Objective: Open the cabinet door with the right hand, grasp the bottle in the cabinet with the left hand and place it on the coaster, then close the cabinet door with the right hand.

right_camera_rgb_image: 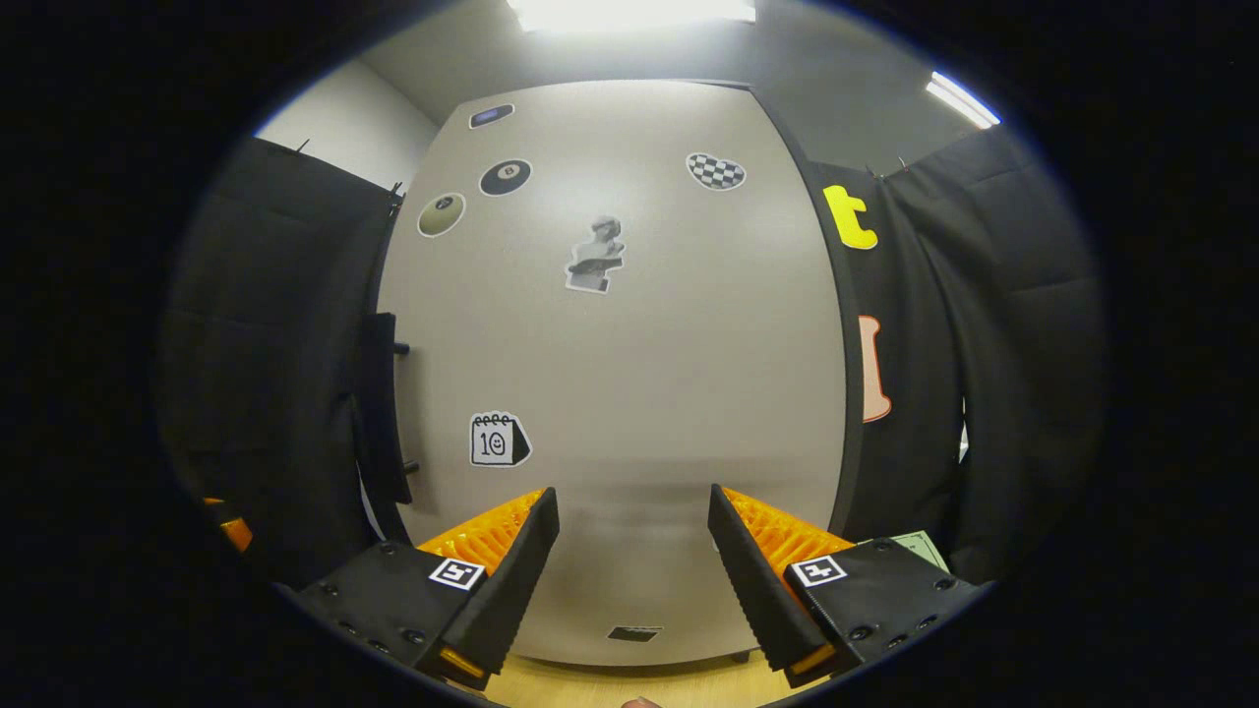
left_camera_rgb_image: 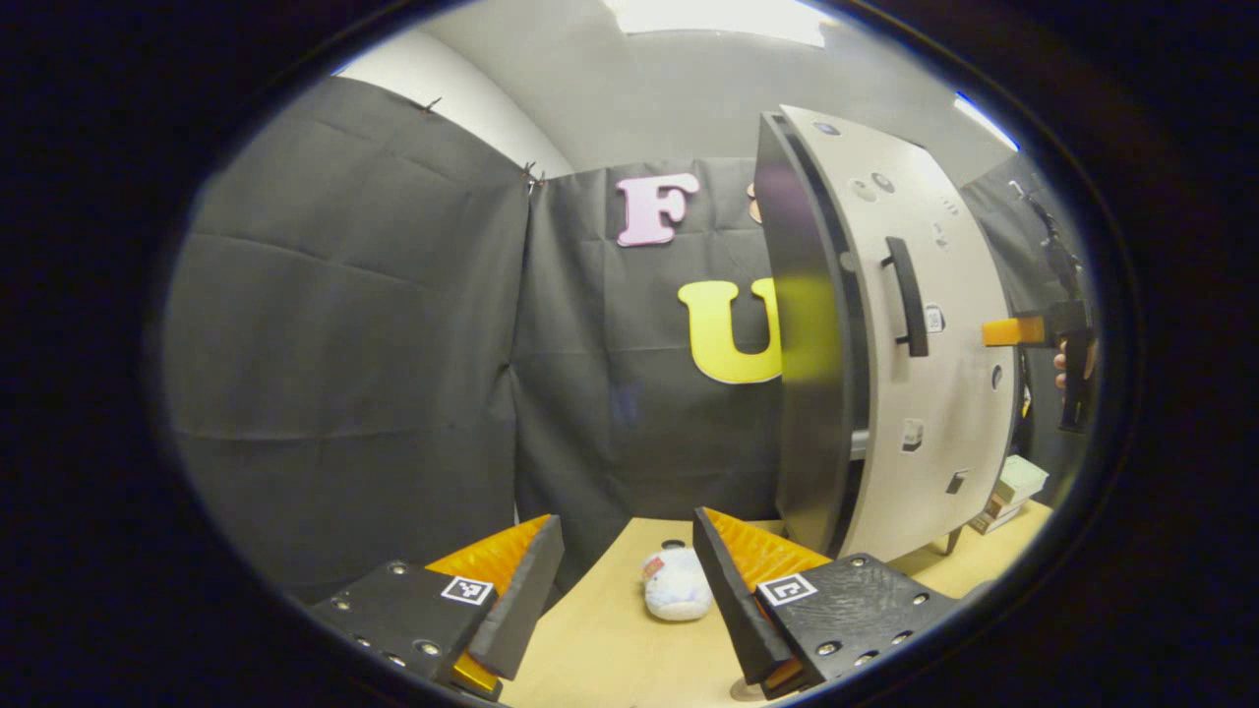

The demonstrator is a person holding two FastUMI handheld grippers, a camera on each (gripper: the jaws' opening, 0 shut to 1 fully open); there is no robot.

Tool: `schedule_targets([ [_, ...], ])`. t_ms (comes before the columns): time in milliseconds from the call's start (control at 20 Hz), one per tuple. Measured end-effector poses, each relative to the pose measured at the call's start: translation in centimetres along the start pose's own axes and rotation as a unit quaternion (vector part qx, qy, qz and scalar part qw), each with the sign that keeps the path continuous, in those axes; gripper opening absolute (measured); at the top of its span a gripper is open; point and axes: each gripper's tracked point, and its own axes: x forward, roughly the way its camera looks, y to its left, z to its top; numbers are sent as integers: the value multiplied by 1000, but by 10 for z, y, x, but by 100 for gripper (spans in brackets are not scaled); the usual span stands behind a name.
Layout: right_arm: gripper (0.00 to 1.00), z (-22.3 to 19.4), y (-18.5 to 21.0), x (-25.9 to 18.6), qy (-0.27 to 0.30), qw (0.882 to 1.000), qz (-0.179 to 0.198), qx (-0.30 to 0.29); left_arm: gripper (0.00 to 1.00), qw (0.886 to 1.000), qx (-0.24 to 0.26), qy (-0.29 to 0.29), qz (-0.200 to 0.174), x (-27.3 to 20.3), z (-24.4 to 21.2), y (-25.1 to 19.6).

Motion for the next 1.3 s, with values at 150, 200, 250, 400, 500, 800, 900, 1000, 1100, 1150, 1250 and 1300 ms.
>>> schedule_targets([
  [150,97,17,-27,-37,-16,1000,6,-8,82,1000,-1,-2,-17,-14,18,-34],
  [200,97,20,-38,-49,-19,1000,3,-12,82,1000,0,-4,-24,-18,24,-47],
  [250,97,24,-50,-62,-22,1000,-1,-16,82,999,1,-6,-32,-22,31,-60],
  [400,97,26,-86,-98,-25,999,-7,-25,80,998,-1,-13,-59,-31,51,-104],
  [500,97,23,-112,-120,-21,999,-15,-25,80,997,-1,-11,-70,-38,59,-130],
  [800,97,21,-193,-181,-23,998,-48,-31,80,995,-15,-16,-97,-73,88,-198],
  [900,97,18,-212,-194,-25,998,-47,-30,80,995,-13,-16,-93,-82,97,-207],
  [1000,97,11,-226,-207,-20,998,-41,-33,80,997,-3,-21,-79,-96,105,-208],
  [1100,97,9,-239,-217,-20,998,-46,-40,80,997,-1,-26,-76,-107,111,-211],
  [1150,97,8,-242,-221,-18,998,-48,-38,80,997,-1,-26,-77,-113,111,-213],
  [1250,97,6,-235,-225,-14,999,-38,-32,80,997,-1,-23,-77,-121,109,-212],
  [1300,97,9,-235,-226,-16,999,-37,-35,80,997,-1,-21,-79,-123,107,-211],
])
